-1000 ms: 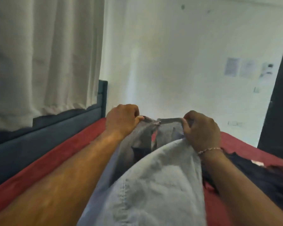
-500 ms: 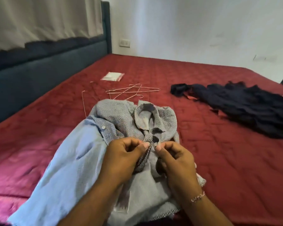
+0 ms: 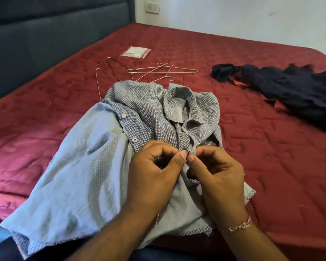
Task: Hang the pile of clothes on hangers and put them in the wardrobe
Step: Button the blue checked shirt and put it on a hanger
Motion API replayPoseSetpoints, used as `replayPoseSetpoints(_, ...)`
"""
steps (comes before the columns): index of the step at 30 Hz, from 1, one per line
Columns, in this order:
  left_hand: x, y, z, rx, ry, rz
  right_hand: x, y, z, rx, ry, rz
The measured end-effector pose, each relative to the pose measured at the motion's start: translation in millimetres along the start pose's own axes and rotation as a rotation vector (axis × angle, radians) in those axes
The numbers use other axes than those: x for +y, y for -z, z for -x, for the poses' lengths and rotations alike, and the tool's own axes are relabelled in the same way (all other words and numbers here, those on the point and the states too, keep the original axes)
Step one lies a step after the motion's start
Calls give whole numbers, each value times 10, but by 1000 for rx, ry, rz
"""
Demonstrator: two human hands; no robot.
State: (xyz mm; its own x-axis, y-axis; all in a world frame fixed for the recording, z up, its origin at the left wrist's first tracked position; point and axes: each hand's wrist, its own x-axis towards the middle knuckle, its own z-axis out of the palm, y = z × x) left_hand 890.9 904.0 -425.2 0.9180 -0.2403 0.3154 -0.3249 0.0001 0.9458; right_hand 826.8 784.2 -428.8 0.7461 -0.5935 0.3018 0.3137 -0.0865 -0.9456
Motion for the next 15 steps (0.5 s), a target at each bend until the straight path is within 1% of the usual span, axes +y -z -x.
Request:
replayPoseSetpoints(7,-16,-2,-8,-38,48,57,18,13,7,10,-1,-2)
replayPoseSetpoints(12,-7,-6,-7,-50,143,143,56,48,8,5,42,82)
replayPoseSetpoints(15,21,13,-18,-76,222,234,39,32,21,-13,31,31)
